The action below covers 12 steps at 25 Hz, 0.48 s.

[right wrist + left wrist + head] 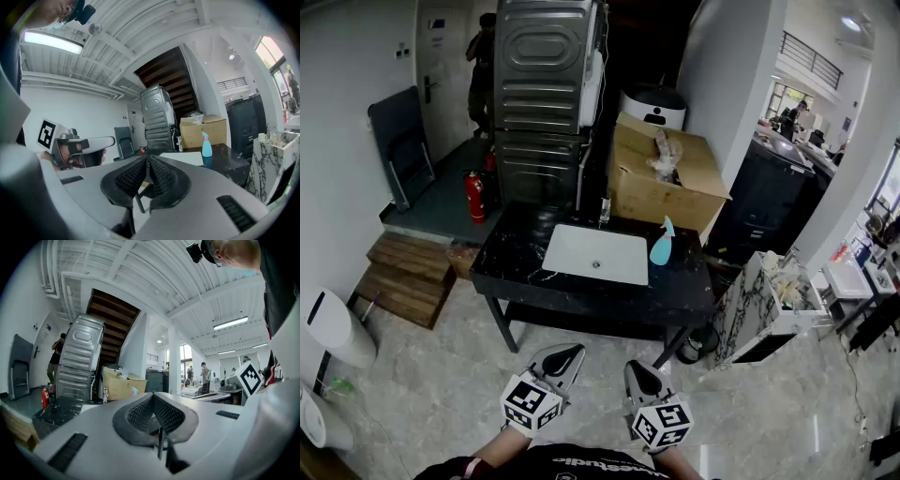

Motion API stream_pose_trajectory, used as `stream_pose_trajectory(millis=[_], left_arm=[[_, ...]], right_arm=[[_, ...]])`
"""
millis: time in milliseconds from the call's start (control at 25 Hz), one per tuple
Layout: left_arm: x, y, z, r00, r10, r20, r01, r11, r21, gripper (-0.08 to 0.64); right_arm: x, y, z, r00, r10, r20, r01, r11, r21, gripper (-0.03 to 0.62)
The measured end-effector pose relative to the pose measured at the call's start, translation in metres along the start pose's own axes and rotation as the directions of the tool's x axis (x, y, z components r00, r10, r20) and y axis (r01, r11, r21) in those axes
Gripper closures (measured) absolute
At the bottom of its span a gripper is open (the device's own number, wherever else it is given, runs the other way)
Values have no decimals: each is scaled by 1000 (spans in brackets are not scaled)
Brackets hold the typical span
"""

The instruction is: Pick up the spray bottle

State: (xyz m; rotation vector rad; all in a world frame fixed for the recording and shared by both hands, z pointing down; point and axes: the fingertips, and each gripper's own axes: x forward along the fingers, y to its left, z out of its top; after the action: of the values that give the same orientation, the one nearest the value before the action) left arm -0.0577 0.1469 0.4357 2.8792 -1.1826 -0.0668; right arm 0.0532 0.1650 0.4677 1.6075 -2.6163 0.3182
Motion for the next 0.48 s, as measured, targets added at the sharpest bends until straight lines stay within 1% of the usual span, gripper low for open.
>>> stream_pose_trajectory(millis=[480], left_arm=[[6, -11, -5, 1000, 10, -6, -10, 1000, -3, 545]], right_arm=[[-4, -5, -4, 1000, 12, -6, -13, 1000, -21, 552]])
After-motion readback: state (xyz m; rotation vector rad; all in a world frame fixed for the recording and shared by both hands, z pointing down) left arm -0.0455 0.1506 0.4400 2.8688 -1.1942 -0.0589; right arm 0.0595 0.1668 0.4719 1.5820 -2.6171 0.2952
